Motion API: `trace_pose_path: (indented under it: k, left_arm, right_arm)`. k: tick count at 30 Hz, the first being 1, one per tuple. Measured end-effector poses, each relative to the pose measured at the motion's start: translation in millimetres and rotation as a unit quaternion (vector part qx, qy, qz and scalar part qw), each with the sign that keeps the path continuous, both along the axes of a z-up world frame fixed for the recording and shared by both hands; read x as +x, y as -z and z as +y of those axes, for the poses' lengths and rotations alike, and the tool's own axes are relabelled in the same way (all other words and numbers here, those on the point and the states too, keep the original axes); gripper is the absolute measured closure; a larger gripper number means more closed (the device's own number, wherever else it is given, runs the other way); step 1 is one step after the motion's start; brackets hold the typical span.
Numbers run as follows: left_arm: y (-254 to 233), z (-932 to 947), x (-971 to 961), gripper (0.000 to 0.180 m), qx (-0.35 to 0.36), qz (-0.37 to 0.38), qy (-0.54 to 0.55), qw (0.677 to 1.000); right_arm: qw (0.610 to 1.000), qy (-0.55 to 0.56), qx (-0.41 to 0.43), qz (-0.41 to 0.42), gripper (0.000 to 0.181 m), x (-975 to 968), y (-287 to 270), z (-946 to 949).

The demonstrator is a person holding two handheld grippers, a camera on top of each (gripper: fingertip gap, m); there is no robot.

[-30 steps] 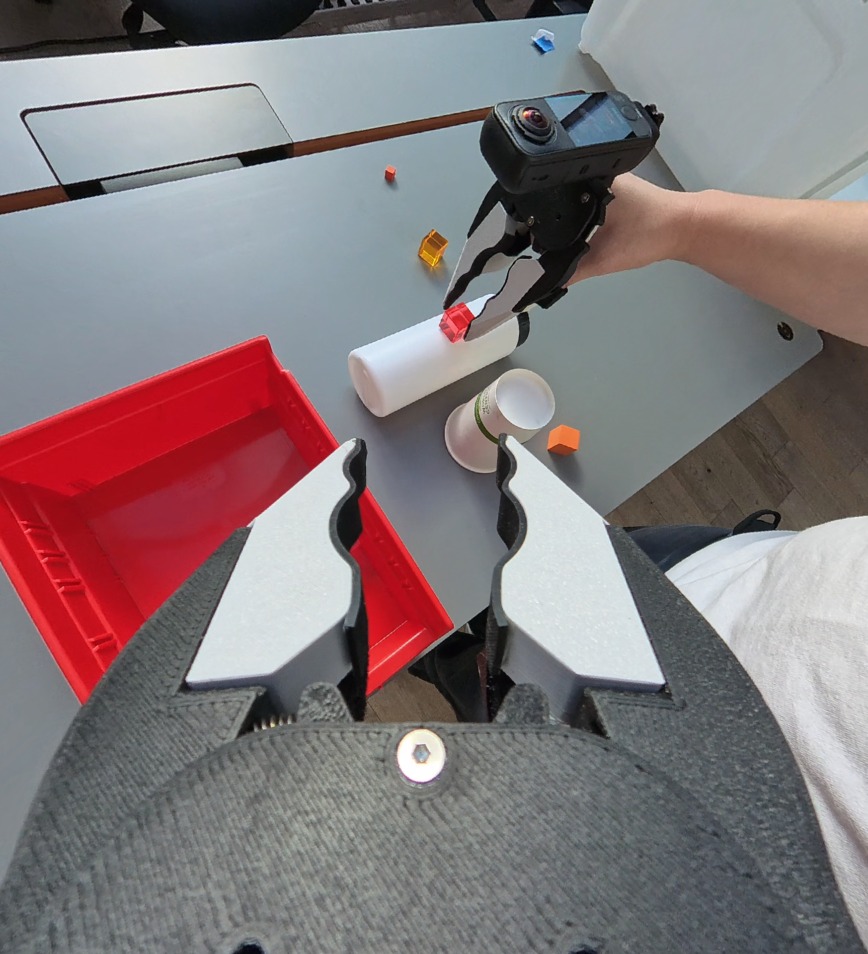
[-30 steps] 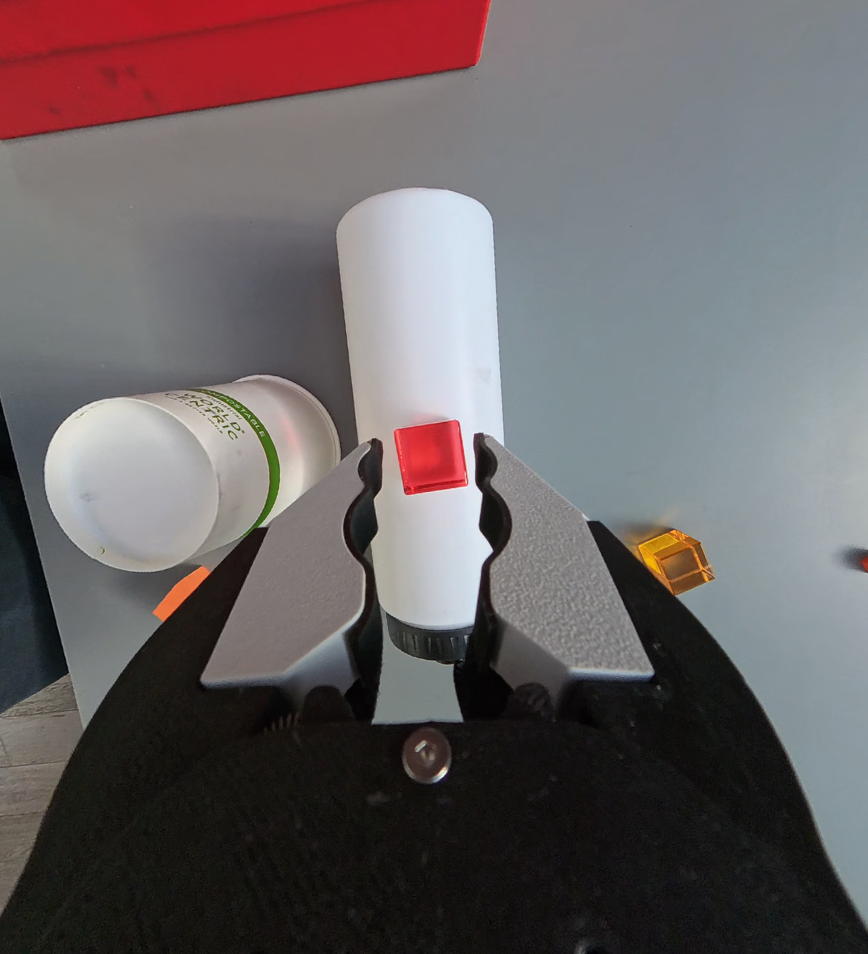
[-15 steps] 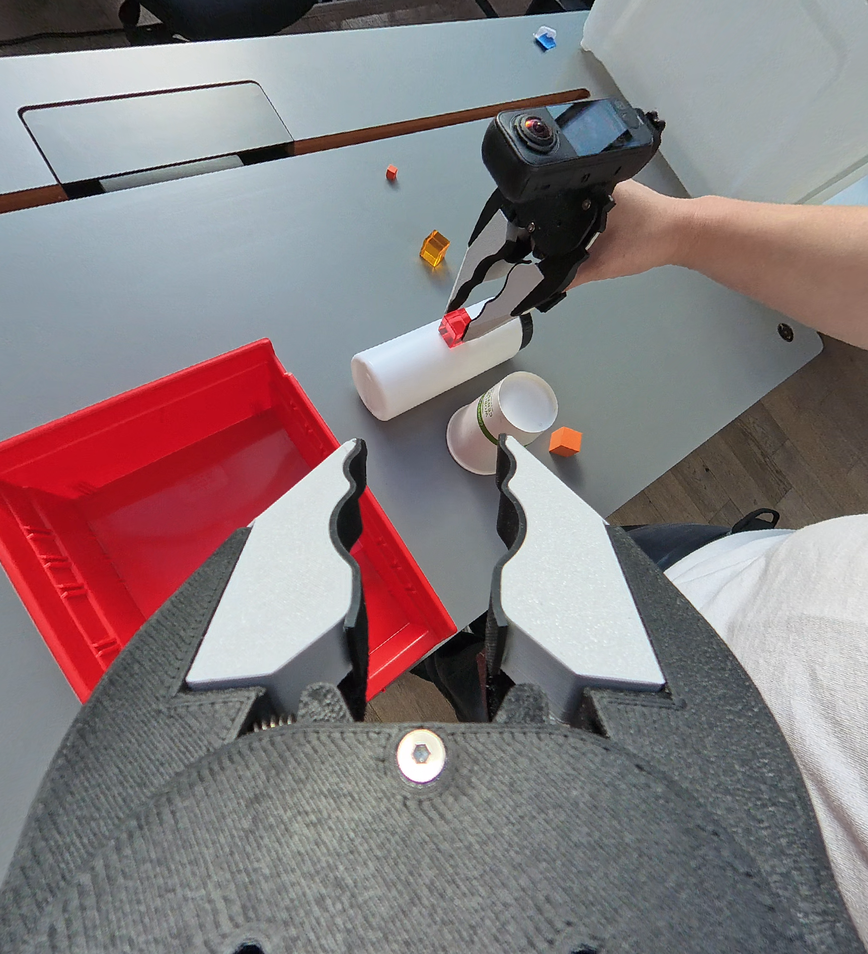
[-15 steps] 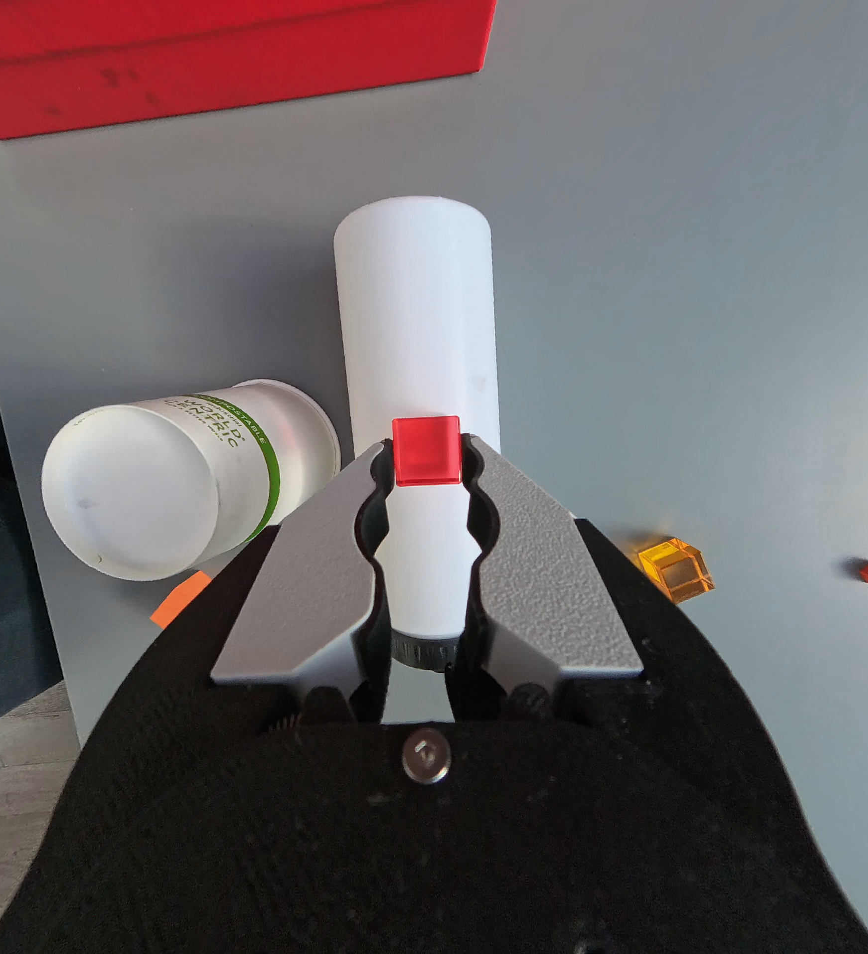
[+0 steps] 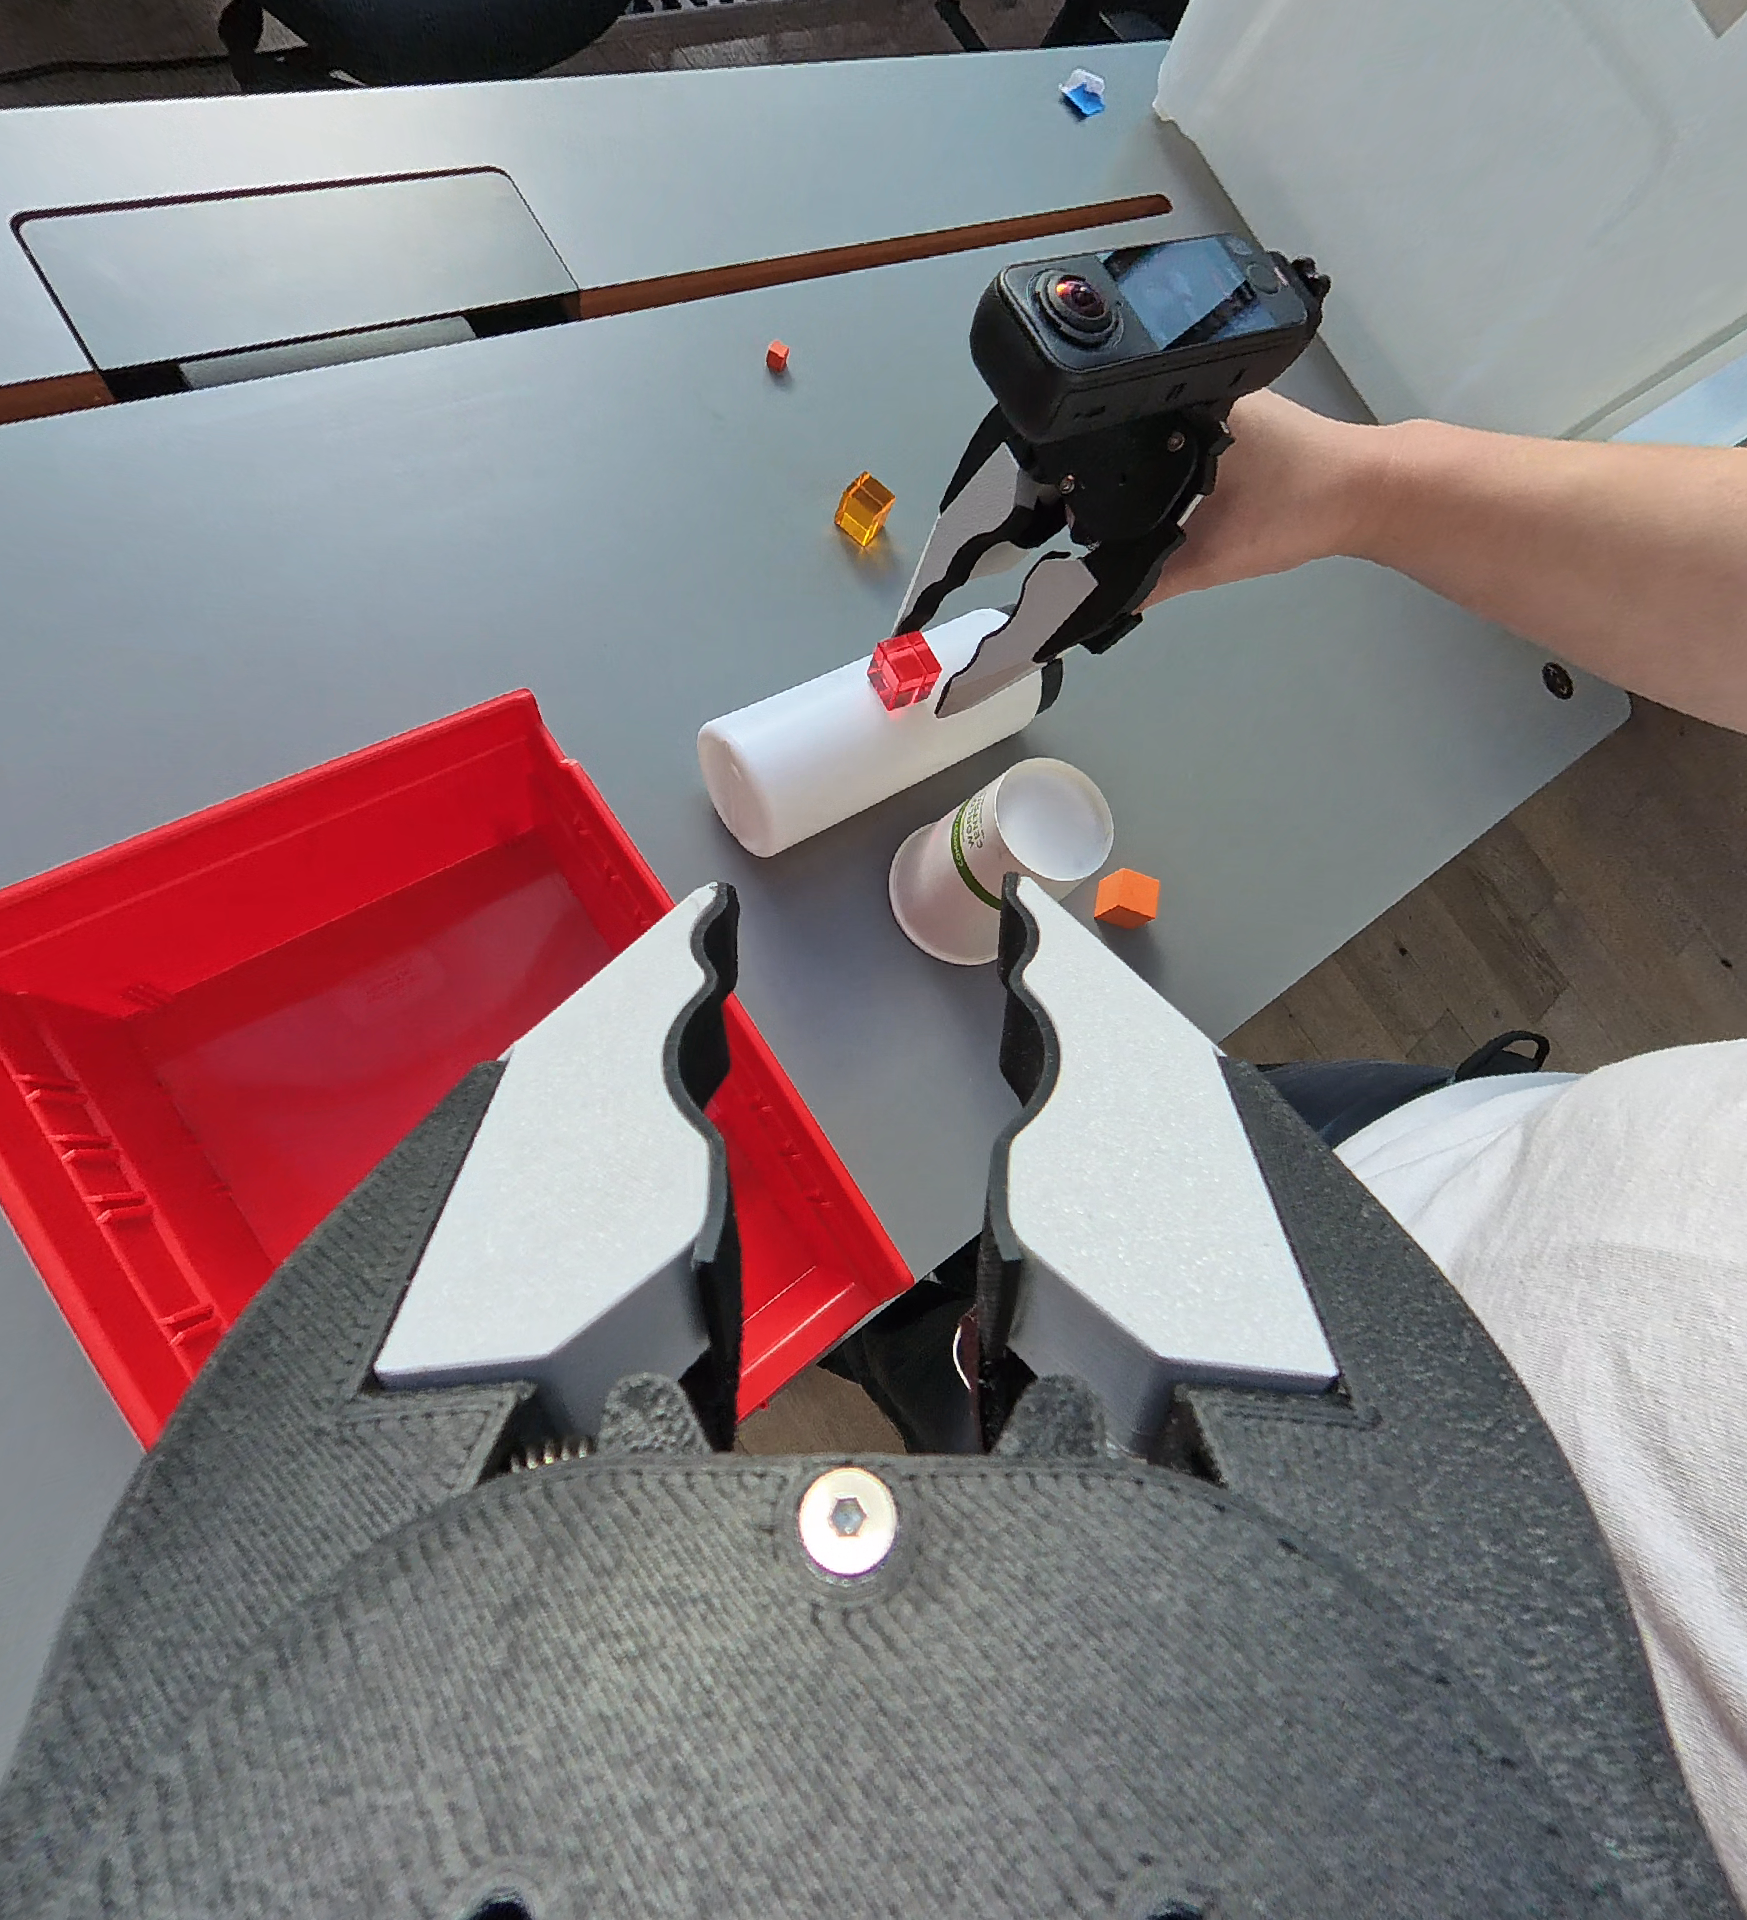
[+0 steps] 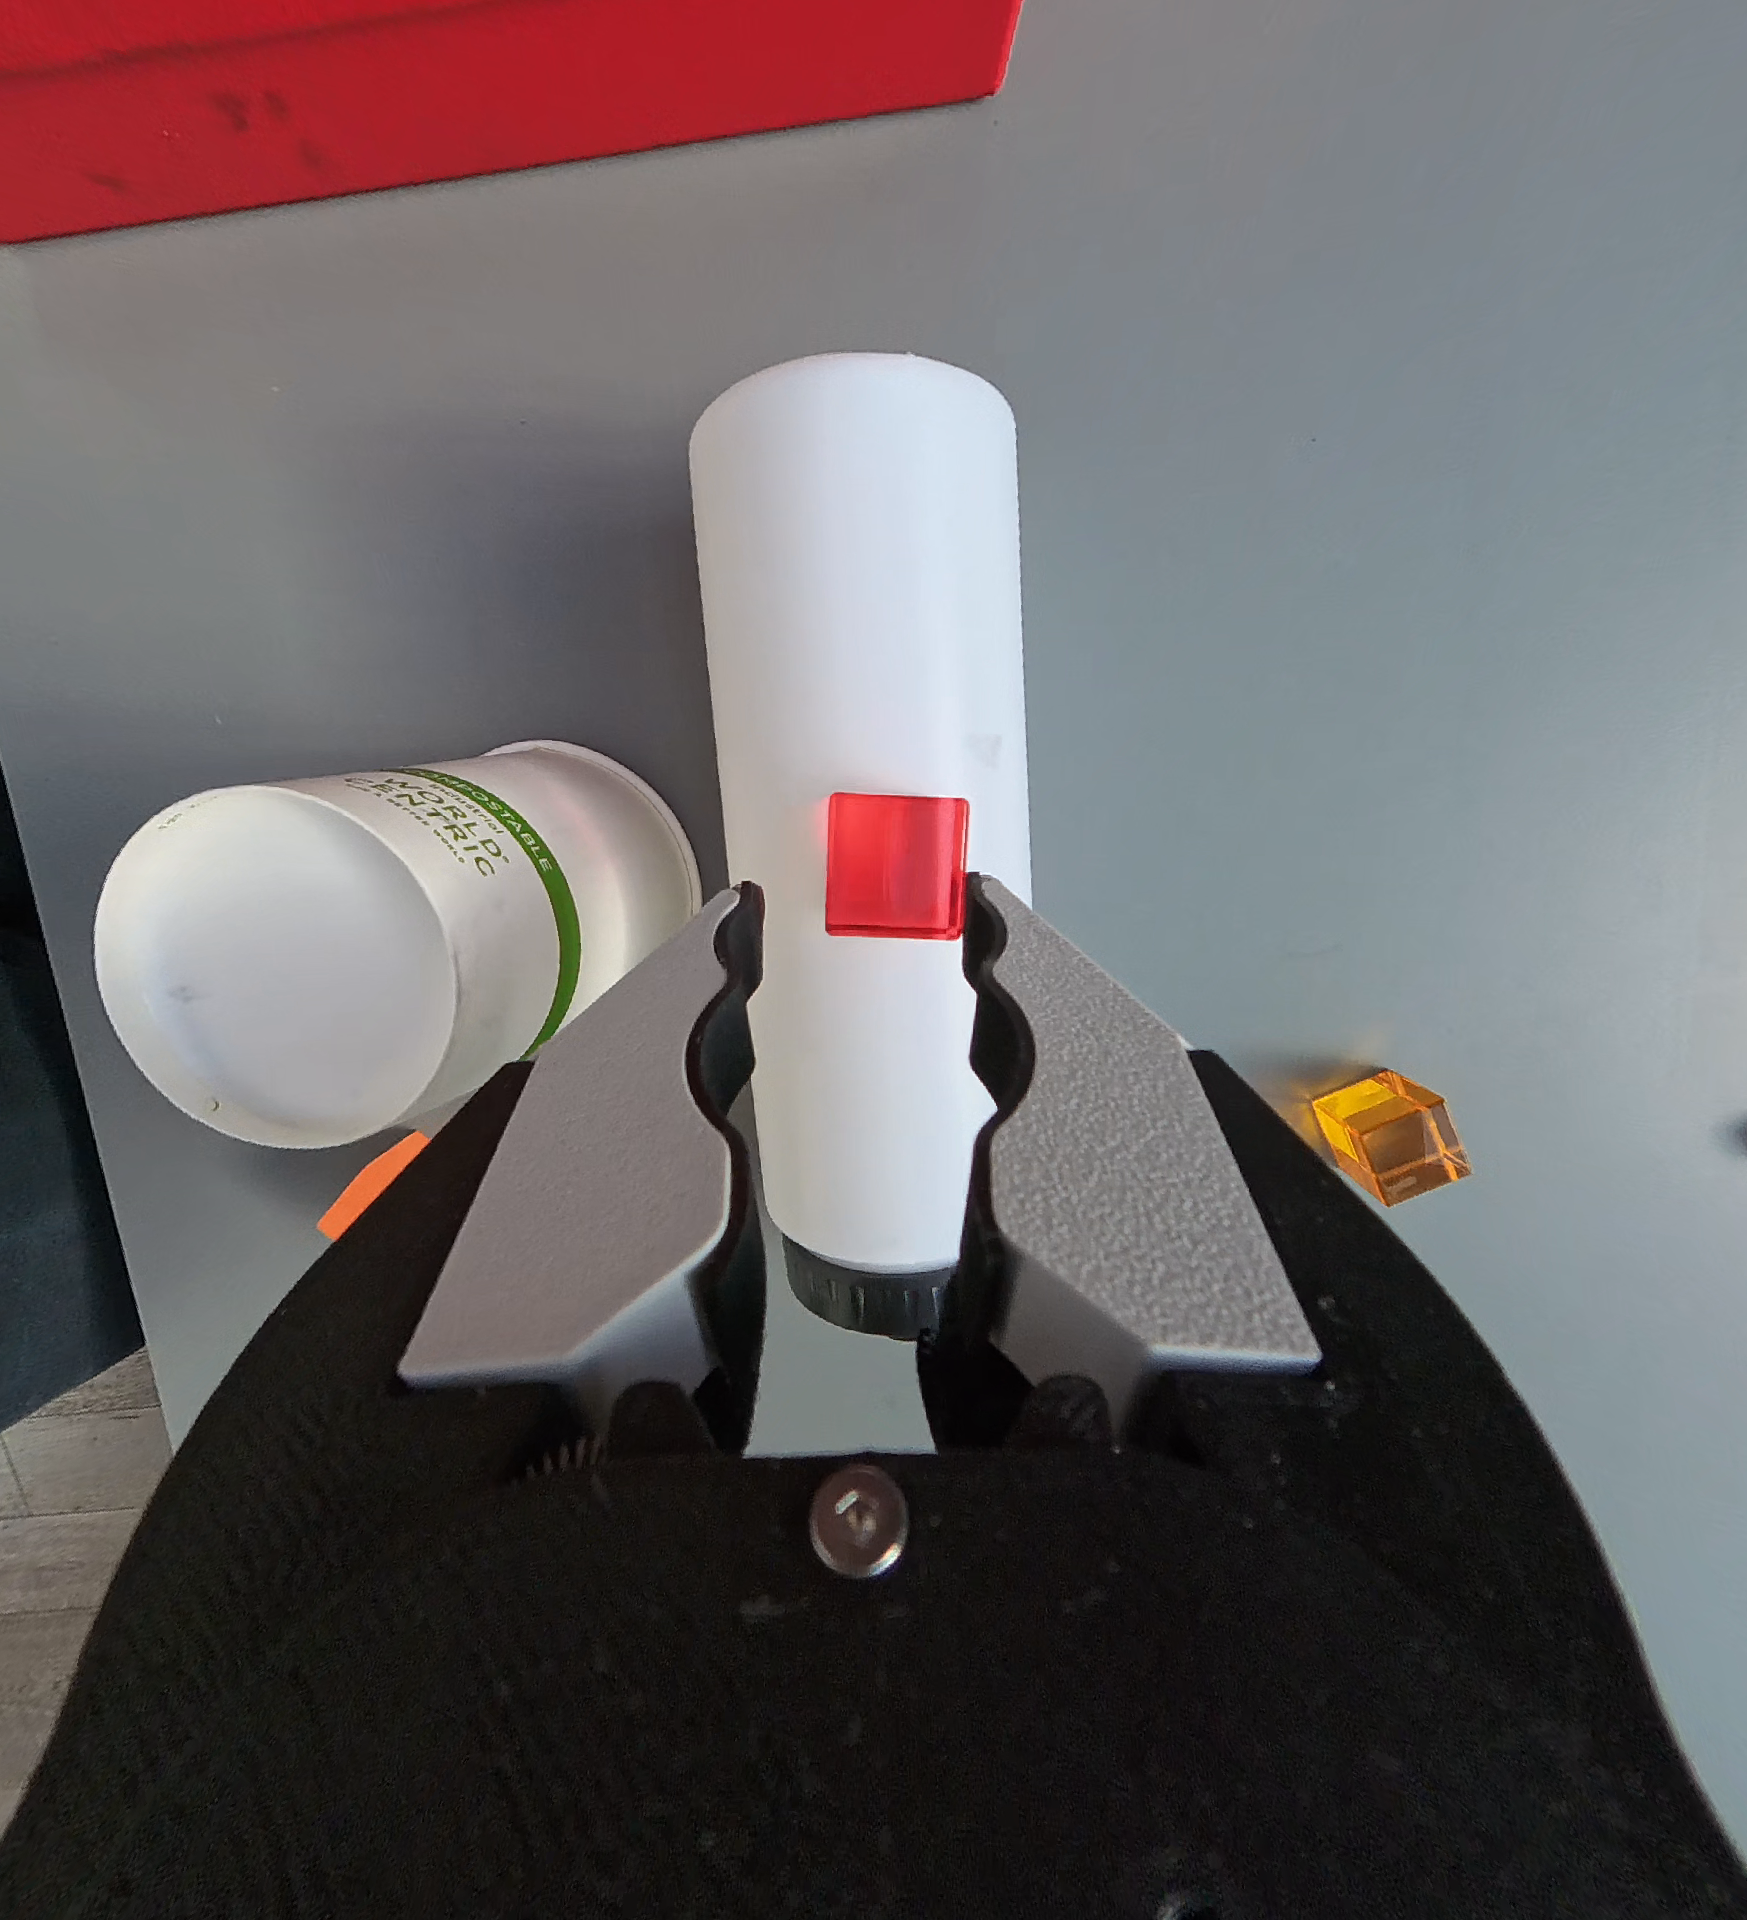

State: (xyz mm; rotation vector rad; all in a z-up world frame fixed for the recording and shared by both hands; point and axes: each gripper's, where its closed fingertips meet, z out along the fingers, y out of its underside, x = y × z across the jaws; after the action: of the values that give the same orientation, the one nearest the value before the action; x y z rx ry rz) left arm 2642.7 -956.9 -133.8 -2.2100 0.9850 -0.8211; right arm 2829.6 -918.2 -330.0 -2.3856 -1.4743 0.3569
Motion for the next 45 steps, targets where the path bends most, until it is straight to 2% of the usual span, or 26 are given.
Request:
trace_pose_path:
  k: [5, 7, 17, 21, 29, 33, 36, 45]
  left_arm:
    - [1, 0, 1, 0.13, -0.001, 0.001, 0.001, 1.0]
    - [1, 0, 1, 0.13, -0.003, 0.0, 0.001, 1.0]
    - [1, -1, 1, 0.131, -0.005, -0.005, 0.0, 1.0]
    - [1, -1, 2, 0.131, -0.007, -0.007, 0.001, 1.0]
    - [1, -2, 3, 0.131, -0.006, -0.006, 0.003, 1.0]
    - [2, -2, 2, 0.131, -0.007, -0.006, 0.001, 1.0]
    - [2, -1, 1, 0.131, -0.007, -0.005, 0.001, 1.0]
    - [-1, -1, 1, 0.131, -0.004, -0.002, 0.004, 1.0]
  right_arm:
    - [1.0, 0.007, 0.003, 0.007, 0.145, 0, -3, 2]
    - [1.0, 0.009, 0.005, 0.008, 0.156, 0, -4, 3]
    - [1.0, -0.008, 0.004, -0.003, 0.156, 6, -4, -2]
    - [1.0, -0.007, 0.002, -0.007, 0.144, 5, -2, -3]
    - [1.0, -0.006, 0.001, -0.003, 0.143, 5, -2, -4]
    - [1.0, -0.006, 0.001, 0.0, 0.144, 4, -3, -6]
    - [1.0, -0.011, -0.002, 0.008, 0.156, 2, -4, -9]
    - [1.0, -0.01, 0.003, 0.006, 0.156, -3, -4, -5]
